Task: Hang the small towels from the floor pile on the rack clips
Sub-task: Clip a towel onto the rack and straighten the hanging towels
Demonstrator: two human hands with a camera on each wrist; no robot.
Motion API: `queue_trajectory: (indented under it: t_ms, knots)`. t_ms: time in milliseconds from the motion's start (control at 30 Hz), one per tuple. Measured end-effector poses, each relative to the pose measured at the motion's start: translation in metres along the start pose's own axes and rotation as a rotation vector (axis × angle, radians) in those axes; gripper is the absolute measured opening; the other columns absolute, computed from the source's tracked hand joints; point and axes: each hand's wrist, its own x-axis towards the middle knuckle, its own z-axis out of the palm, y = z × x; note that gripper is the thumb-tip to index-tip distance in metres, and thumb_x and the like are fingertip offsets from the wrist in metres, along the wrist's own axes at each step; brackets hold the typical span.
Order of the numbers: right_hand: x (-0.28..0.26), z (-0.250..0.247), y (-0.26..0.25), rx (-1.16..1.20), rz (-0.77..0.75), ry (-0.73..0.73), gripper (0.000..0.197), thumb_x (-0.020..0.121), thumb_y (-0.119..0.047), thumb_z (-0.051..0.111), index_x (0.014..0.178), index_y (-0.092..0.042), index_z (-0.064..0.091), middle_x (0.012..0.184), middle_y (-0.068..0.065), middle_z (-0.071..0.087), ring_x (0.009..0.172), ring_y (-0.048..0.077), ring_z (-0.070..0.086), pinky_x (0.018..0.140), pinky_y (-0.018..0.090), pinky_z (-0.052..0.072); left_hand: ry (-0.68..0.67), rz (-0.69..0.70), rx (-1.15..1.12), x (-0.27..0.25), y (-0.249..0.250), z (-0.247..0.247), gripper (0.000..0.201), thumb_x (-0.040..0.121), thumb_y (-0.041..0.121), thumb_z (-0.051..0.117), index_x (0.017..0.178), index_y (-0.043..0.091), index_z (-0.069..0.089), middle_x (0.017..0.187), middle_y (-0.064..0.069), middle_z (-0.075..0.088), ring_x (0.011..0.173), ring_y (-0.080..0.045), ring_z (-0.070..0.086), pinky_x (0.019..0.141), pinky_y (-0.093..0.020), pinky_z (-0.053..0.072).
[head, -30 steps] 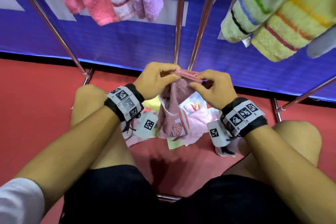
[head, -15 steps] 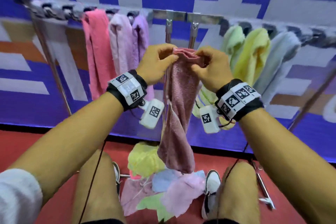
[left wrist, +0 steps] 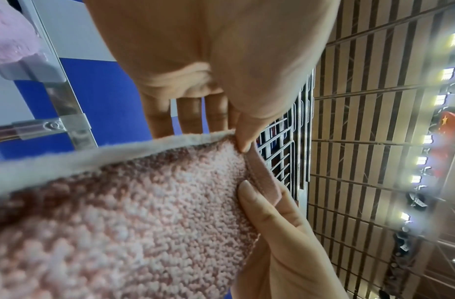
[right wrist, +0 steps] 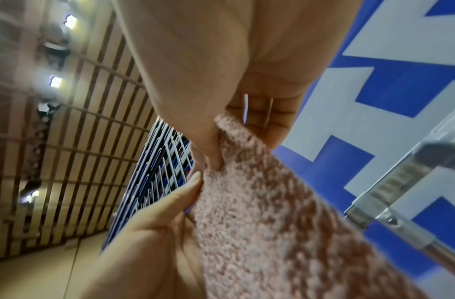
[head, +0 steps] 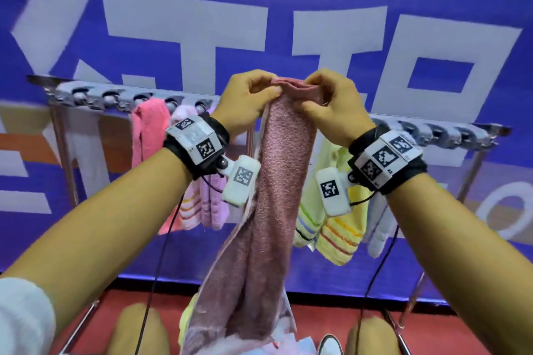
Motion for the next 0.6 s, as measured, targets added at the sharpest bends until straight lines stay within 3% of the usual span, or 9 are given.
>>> queue_trajectory:
  t_ms: [100, 200, 267, 367, 433, 500, 567, 600]
  knots:
    - [0.009, -0.006, -0.006, 0.178, 0.052, 0.056, 0.040, 0.075, -0.012, 0.080, 0.108, -0.016, 0.059, 0.076, -0.003, 0.054, 0.065, 0.008, 0.052, 0.063, 0.021, 0.045, 0.001, -0.050, -0.055, 0.005, 0.006, -0.001, 0.013, 0.095, 0.007, 0.061, 0.090, 0.019, 0.063, 0.077, -0.001, 0.063, 0.060, -0.008, 0.058, 0.056, -0.024, 0.050]
    - [0.012, -0.001, -0.008, 0.378, 0.181, 0.045, 0.040, 0.082, -0.022, 0.076, 0.114, -0.005, 0.061, 0.077, -0.001, 0.055, 0.065, 0.006, 0.054, 0.055, 0.020, 0.045, 0.007, -0.050, -0.094, 0.011, 0.010, -0.002, 0.013, 0.094, 0.007, 0.060, 0.089, 0.018, 0.062, 0.076, 0.002, 0.061, 0.056, -0.003, 0.057, 0.052, -0.017, 0.046]
    - [0.010, 0.009, -0.003, 0.370, 0.240, -0.043, 0.035, 0.084, -0.032, 0.070, 0.101, -0.002, 0.065, 0.077, 0.002, 0.056, 0.064, 0.008, 0.053, 0.057, 0.024, 0.042, -0.009, -0.052, -0.065, 0.013, 0.006, -0.002, 0.014, 0.094, 0.007, 0.061, 0.087, 0.019, 0.062, 0.078, 0.006, 0.062, 0.061, 0.000, 0.057, 0.056, -0.013, 0.044]
    - [0.007, 0.016, 0.005, 0.286, 0.197, -0.042, 0.025, 0.088, -0.035, 0.066, 0.081, -0.011, 0.065, 0.070, 0.000, 0.055, 0.067, 0.012, 0.050, 0.064, 0.031, 0.040, -0.034, -0.070, -0.055, 0.011, -0.005, -0.002, 0.016, 0.097, 0.010, 0.057, 0.088, 0.022, 0.061, 0.079, 0.009, 0.061, 0.068, -0.002, 0.057, 0.063, -0.017, 0.046]
    - [0.006, 0.018, 0.005, 0.247, 0.144, 0.021, 0.022, 0.091, -0.028, 0.067, 0.078, -0.010, 0.066, 0.068, -0.003, 0.057, 0.064, 0.008, 0.050, 0.063, 0.029, 0.041, -0.013, -0.064, -0.095, 0.010, -0.009, 0.001, 0.012, 0.099, 0.013, 0.053, 0.092, 0.020, 0.059, 0.080, 0.007, 0.060, 0.068, -0.001, 0.056, 0.064, -0.019, 0.046]
    - [0.008, 0.020, 0.004, 0.256, 0.109, 0.077, 0.024, 0.090, -0.025, 0.069, 0.077, -0.005, 0.066, 0.067, 0.000, 0.057, 0.064, 0.009, 0.050, 0.062, 0.029, 0.041, -0.038, -0.058, -0.186, 0.007, -0.012, 0.007, 0.007, 0.097, 0.018, 0.056, 0.101, 0.013, 0.058, 0.091, 0.000, 0.065, 0.078, -0.006, 0.062, 0.073, -0.026, 0.052]
    - [0.010, 0.020, 0.001, 0.269, 0.094, 0.113, 0.025, 0.090, -0.025, 0.069, 0.079, -0.002, 0.066, 0.069, 0.003, 0.057, 0.065, 0.011, 0.051, 0.061, 0.030, 0.042, -0.117, -0.073, -0.222, 0.002, -0.018, 0.013, 0.023, 0.095, 0.014, 0.061, 0.116, 0.006, 0.056, 0.107, -0.007, 0.068, 0.097, -0.014, 0.066, 0.087, -0.032, 0.054]
    - [0.010, 0.018, 0.001, 0.274, 0.094, 0.128, 0.027, 0.090, -0.025, 0.069, 0.080, 0.000, 0.066, 0.070, 0.004, 0.058, 0.065, 0.012, 0.051, 0.061, 0.030, 0.043, -0.168, -0.093, -0.197, 0.000, -0.022, 0.015, 0.025, 0.094, 0.010, 0.063, 0.117, 0.006, 0.057, 0.108, -0.006, 0.070, 0.099, -0.015, 0.067, 0.088, -0.032, 0.054]
